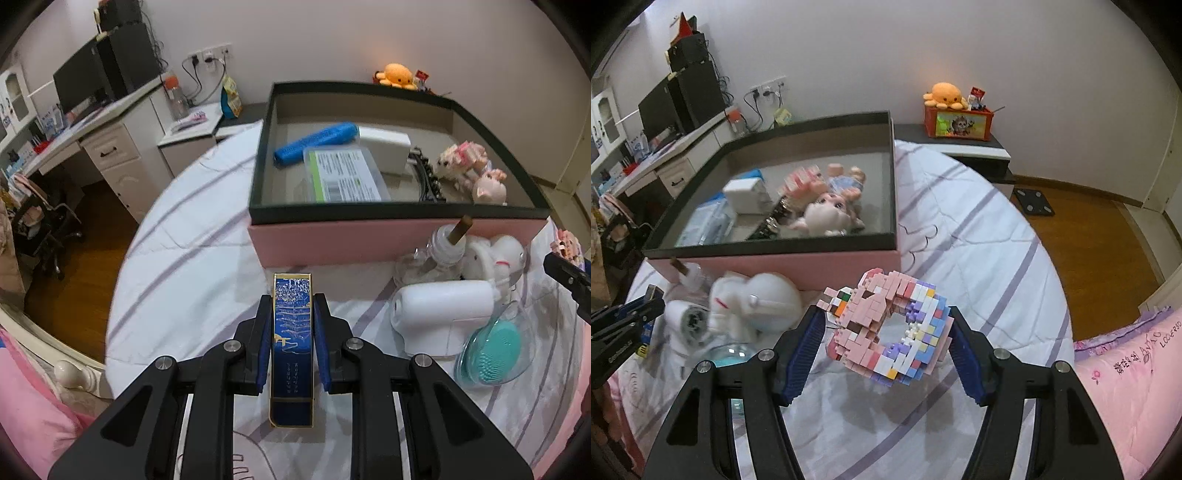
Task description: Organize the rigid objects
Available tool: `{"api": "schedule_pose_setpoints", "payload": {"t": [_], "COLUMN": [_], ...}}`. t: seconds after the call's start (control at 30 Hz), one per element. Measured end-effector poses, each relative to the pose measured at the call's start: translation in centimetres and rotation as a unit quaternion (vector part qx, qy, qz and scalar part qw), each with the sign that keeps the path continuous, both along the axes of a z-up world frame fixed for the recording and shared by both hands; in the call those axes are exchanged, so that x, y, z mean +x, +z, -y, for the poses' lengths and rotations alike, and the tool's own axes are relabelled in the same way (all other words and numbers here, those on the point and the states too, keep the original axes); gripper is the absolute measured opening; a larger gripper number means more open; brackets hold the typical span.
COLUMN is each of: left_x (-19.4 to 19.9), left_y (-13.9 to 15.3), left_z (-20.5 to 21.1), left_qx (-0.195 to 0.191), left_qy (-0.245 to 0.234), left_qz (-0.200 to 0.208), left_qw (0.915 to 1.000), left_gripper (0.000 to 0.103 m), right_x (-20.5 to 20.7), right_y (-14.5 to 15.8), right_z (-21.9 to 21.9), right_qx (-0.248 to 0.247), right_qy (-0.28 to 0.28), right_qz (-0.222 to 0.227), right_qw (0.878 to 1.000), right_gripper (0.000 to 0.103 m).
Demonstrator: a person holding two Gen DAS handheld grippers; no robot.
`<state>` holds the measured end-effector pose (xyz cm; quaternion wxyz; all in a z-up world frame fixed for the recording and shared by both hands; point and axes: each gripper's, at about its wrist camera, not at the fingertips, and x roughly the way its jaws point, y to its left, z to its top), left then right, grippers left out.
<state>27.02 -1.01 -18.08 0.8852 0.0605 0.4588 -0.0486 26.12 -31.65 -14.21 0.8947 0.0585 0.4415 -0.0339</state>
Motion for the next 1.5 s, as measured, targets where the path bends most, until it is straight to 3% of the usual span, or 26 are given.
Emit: {"api": "schedule_pose_setpoints", "payload": {"t": [0.33,0.77,1.17,1.5], "left_x": [-3.1,-10.1,-13.6,-14.2], "left_y": [5.0,10.9,12.5,12.5], "left_z": [-0.3,0.4,0.1,0.2], "left_qx": [-0.002,-0.004,-0.018,-0.01], "left_qy": [-0.004,-0.033,-0.039,-0.028], "left_qz": [0.065,0.15,0.171,0.175], "left_qw": [0.9979,0.9882,0.9843,0.984], "left_gripper": [0.02,0.02,0.02,0.02], "right_x": [-4.0,-11.0,-14.7,-14.8], "right_y": [5.1,10.5,12.2,12.4], "right_z": [-2.6,-5.1,-5.9,-5.4], "right_qx": [-0.007,-0.022,-0.028,-0.026], "right_qy": [0.026,0.035,0.039,0.031], "right_qz": [0.067,0.144,0.174,0.177], "right_qw": [0.997,0.989,0.984,0.983], "right_gripper": [0.067,0.067,0.067,0.067]}}
